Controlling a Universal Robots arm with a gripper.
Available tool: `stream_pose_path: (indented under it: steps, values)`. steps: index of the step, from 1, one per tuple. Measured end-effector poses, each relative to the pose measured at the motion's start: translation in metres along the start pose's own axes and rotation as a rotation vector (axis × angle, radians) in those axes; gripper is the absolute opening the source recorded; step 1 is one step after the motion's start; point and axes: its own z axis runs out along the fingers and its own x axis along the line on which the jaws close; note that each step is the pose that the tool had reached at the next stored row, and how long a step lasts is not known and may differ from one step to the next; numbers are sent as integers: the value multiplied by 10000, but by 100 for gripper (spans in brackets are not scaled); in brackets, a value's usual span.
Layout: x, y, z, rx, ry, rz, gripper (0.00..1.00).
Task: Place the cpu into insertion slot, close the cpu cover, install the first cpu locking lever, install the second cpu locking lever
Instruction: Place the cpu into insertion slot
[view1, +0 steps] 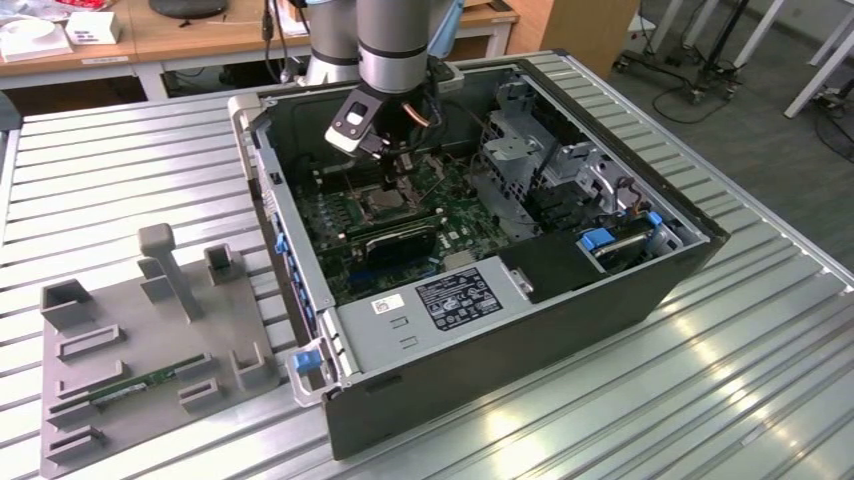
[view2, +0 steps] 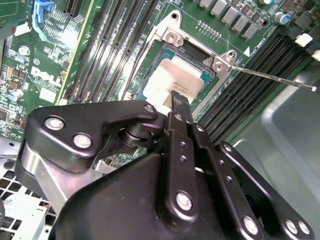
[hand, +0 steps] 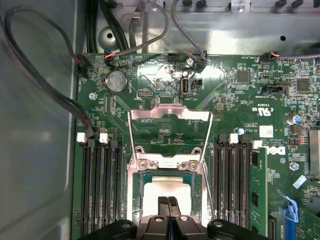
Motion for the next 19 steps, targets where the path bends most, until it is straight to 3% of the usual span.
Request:
stream_pose_path:
  steps: [6,13,19]
  values:
    - [-2,-19,61,24,-15,1,11]
    - [-2,-20,76,24,-25,0,11]
    - [-6,-24,158,54,-26,1,11]
